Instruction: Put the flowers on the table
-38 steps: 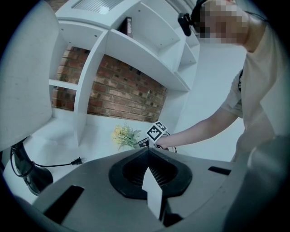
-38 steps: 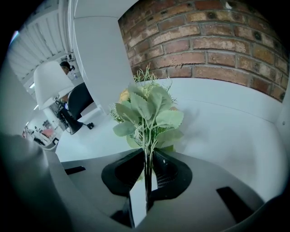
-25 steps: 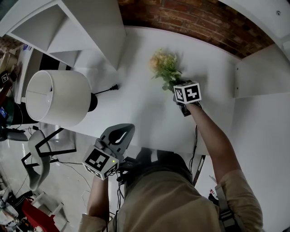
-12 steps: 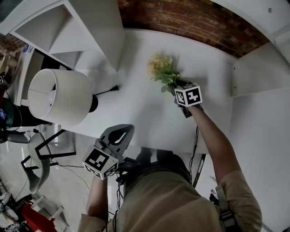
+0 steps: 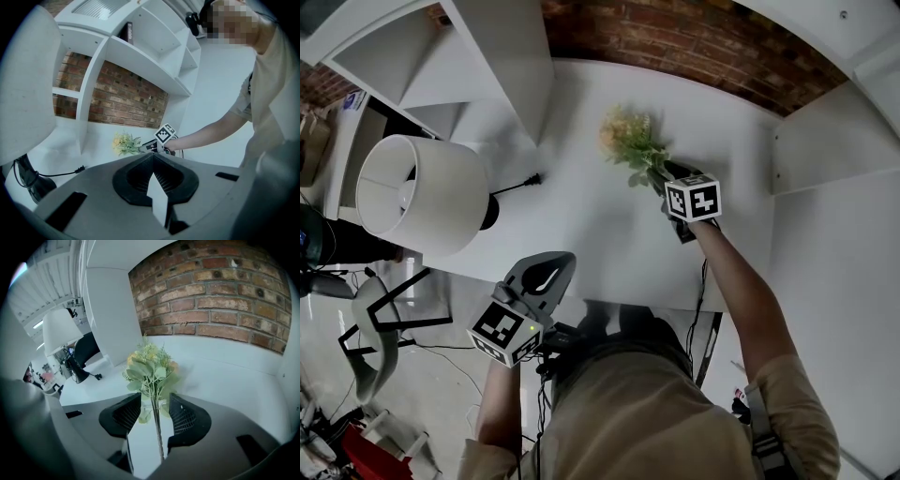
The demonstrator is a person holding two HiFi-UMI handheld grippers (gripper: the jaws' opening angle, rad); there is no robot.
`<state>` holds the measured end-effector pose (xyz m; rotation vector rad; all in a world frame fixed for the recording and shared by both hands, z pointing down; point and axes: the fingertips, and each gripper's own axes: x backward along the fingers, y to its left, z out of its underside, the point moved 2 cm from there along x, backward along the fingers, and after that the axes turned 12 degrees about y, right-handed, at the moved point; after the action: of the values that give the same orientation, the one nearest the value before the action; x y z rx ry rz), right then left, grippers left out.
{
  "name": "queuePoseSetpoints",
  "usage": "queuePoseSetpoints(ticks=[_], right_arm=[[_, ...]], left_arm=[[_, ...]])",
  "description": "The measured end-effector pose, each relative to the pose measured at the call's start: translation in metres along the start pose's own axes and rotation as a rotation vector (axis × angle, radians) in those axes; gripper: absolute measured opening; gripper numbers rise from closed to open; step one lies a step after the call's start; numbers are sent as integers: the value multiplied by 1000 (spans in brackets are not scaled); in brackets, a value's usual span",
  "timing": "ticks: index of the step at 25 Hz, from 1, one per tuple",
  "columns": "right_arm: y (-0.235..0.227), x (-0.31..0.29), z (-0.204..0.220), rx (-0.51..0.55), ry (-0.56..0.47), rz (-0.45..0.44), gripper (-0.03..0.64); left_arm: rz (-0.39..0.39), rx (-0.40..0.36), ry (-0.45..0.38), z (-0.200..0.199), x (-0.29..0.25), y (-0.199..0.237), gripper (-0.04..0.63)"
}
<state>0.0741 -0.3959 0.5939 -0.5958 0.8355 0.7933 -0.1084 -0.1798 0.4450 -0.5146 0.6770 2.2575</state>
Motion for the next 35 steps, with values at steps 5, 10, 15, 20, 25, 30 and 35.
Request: queuePoseSetpoints(ticks=[5,10,15,20,25,30,35], right_arm=[[-1,15,-5,-17,-35,19,166],[4,28,-3,-16,-41,13,166],[17,45,-9,-26,-83,-42,83],[34,60,-15,7,-99,-94,29],[54,68,-11,129,-70,-115,23],[69,80,-12,138,-78,-156,23],[89,83,-5,147,-78,-192,23]], left_arm=[[7,-1,-23,-4,1,-2,8],[20,-2,-48,-9,2,-3,8],[37,4,-77,-14,1,-5,8],[49,-1,-86,-18,1,-10,8],[53,6,-88,-21,0,-11,8],[70,7,-108,-27,-2,-12,8],[80,2,-104,-25,-1,-12,8]])
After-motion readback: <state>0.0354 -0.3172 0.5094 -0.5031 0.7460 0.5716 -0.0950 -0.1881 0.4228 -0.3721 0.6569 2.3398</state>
